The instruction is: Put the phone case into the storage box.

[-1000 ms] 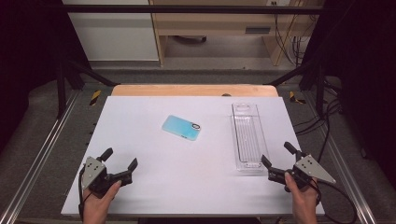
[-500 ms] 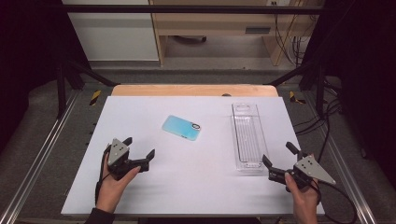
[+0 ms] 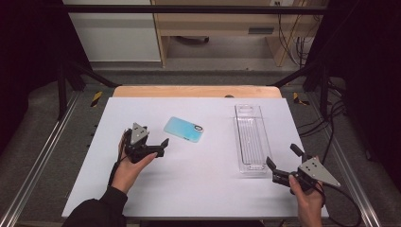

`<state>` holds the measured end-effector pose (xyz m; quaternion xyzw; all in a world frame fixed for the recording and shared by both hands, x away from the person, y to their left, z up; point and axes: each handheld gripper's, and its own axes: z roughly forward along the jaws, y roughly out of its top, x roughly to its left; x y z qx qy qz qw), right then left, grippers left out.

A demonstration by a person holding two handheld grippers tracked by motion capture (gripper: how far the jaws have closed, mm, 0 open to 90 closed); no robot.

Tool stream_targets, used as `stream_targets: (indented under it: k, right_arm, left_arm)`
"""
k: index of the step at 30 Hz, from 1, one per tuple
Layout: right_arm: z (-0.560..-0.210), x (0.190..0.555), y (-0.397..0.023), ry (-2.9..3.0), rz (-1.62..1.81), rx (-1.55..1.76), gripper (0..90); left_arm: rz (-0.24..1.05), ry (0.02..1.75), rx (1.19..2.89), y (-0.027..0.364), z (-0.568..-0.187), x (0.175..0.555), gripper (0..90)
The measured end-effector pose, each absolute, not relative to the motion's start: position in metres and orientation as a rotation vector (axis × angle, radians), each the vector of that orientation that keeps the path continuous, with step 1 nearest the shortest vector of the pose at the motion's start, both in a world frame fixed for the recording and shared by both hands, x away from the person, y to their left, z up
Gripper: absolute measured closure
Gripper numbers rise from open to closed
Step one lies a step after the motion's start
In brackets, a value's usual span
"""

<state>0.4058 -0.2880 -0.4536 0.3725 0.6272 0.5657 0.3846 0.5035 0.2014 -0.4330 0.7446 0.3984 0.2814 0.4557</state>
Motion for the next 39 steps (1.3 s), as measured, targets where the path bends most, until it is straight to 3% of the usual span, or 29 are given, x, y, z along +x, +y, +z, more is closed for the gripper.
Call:
stream_targets:
  k: [29,39]
  right_arm:
    - [-0.453,0.405,-0.288,1.606,1.419,0.939,3.0]
    - [-0.454,0.405,-0.286,1.623,1.400,0.928,3.1]
  left_arm:
    - [0.664,1.016,1.891,0.171,-0.427,0.551,13.8]
    - [0.611,1.077,1.890,0.156,-0.433,0.589,30.5]
